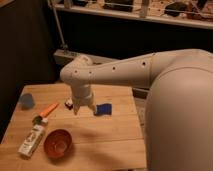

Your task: Push the ceramic bowl across the table

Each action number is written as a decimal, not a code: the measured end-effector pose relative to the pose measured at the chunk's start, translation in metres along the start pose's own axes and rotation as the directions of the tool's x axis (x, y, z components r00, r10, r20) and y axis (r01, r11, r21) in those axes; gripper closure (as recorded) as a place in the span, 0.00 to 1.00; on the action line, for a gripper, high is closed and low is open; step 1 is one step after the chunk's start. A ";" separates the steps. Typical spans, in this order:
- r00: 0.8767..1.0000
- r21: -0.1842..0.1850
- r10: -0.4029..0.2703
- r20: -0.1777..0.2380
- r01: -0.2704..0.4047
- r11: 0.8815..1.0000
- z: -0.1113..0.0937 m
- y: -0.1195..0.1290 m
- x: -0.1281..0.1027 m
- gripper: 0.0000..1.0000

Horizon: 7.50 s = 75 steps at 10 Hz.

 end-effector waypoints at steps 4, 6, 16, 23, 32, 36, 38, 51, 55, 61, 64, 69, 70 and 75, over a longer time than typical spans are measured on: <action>1.000 0.000 0.000 0.000 0.000 1.000 0.000 0.000 0.000 0.35; 1.000 0.000 0.000 0.000 0.000 1.000 0.000 0.000 0.000 0.35; 0.994 0.062 -0.106 0.037 0.103 0.993 0.035 0.022 -0.022 0.57; 0.957 0.185 -0.289 0.001 0.284 0.941 0.099 0.056 -0.021 1.00; 0.796 0.062 -0.601 -0.074 0.605 0.794 0.145 0.138 0.034 1.00; 0.613 -0.370 -0.786 -0.081 0.714 0.595 0.116 0.184 0.100 1.00; 0.502 -0.552 -0.864 -0.046 0.708 0.440 0.086 0.183 0.123 1.00; 0.551 -0.146 -0.833 0.041 0.828 0.541 0.076 0.127 0.000 1.00; 0.612 0.172 -0.786 0.085 0.768 0.616 0.070 0.130 0.003 1.00; 0.578 0.307 -0.814 -0.064 0.787 0.535 0.107 0.145 0.093 1.00; 0.600 0.204 -0.792 -0.112 0.794 0.573 0.130 0.159 0.119 1.00; 0.594 -0.169 -0.797 -0.113 0.779 0.604 0.125 0.184 0.138 1.00; 0.593 -0.206 -0.798 -0.107 0.772 0.601 0.121 0.185 0.136 1.00; 0.591 -0.234 -0.806 -0.029 0.780 0.580 0.085 0.179 0.090 0.95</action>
